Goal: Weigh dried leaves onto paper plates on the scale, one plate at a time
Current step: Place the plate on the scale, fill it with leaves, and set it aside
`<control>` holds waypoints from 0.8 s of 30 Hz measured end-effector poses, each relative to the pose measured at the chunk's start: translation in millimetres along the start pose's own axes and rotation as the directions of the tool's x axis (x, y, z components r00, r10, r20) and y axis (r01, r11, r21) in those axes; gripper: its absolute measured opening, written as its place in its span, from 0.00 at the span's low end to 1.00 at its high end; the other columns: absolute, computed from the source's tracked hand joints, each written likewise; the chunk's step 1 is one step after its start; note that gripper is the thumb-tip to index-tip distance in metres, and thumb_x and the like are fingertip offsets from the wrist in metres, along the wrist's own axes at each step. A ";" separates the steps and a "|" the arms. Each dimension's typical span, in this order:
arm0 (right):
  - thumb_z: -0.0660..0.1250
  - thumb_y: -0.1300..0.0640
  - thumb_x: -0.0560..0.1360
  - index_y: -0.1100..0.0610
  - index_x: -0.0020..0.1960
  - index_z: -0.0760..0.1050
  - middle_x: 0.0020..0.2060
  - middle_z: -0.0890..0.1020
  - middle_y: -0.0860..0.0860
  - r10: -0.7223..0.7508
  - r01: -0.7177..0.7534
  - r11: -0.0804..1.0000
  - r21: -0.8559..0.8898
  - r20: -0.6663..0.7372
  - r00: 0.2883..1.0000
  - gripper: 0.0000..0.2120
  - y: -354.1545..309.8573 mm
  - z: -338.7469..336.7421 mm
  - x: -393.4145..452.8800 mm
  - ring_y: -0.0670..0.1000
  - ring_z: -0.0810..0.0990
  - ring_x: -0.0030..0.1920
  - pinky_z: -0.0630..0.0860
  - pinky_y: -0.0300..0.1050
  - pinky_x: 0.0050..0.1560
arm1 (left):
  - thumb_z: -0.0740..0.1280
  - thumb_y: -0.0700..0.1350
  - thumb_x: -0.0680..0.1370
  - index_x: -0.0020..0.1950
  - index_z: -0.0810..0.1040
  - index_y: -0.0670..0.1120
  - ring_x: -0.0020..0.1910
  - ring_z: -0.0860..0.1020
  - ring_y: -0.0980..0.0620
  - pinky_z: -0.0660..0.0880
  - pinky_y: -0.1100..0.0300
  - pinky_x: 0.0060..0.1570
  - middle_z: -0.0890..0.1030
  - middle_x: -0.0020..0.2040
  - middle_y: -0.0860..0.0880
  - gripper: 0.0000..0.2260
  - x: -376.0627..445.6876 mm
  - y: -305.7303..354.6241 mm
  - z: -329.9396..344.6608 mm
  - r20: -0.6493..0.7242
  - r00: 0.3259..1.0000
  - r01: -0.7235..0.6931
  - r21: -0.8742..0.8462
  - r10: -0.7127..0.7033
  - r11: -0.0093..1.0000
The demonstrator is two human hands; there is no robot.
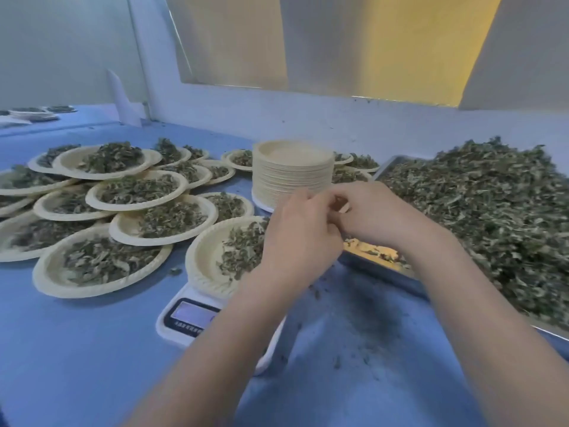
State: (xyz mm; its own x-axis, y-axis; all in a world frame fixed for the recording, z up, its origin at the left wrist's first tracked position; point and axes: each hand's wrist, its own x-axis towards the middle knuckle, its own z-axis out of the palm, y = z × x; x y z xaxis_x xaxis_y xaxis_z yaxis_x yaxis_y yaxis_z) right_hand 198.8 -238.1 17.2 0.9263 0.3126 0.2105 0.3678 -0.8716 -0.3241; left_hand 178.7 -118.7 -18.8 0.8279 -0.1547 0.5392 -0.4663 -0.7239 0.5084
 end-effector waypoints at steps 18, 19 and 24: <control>0.74 0.50 0.65 0.53 0.44 0.78 0.35 0.83 0.50 0.410 -0.358 0.908 -0.219 0.287 0.865 0.11 141.7 -5.6 -49.8 0.48 0.81 0.32 0.78 0.42 0.34 | 0.62 0.39 0.76 0.55 0.72 0.41 0.55 0.75 0.42 0.69 0.58 0.42 0.76 0.57 0.40 0.08 44.2 88.9 117.2 0.676 0.717 -0.060 0.305 -0.171 0.951; 0.74 0.51 0.65 0.52 0.39 0.76 0.31 0.81 0.48 0.381 -0.341 0.922 -0.184 0.274 0.883 0.09 141.4 -2.9 -48.6 0.45 0.79 0.28 0.75 0.39 0.30 | 0.61 0.39 0.77 0.56 0.72 0.40 0.53 0.75 0.43 0.69 0.58 0.42 0.77 0.57 0.40 0.09 46.0 88.0 119.1 0.684 0.711 -0.059 0.287 -0.162 0.956; 0.74 0.60 0.66 0.49 0.34 0.74 0.28 0.77 0.44 0.329 -0.338 0.941 0.026 0.163 0.930 0.10 137.8 -6.8 -50.8 0.39 0.76 0.23 0.70 0.31 0.24 | 0.62 0.36 0.76 0.61 0.73 0.41 0.50 0.77 0.43 0.76 0.54 0.43 0.78 0.55 0.41 0.14 46.2 80.1 119.8 0.605 0.777 0.108 0.145 -0.174 0.984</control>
State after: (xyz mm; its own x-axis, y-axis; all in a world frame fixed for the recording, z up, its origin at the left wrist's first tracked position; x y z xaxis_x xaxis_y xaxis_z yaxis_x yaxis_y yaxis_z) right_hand 201.9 -376.6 -31.9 0.9960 0.0653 -0.0615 0.0353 -0.9158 -0.4002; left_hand 216.9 -264.4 -33.7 0.9129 -0.4010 -0.0764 -0.3243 -0.8260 0.4610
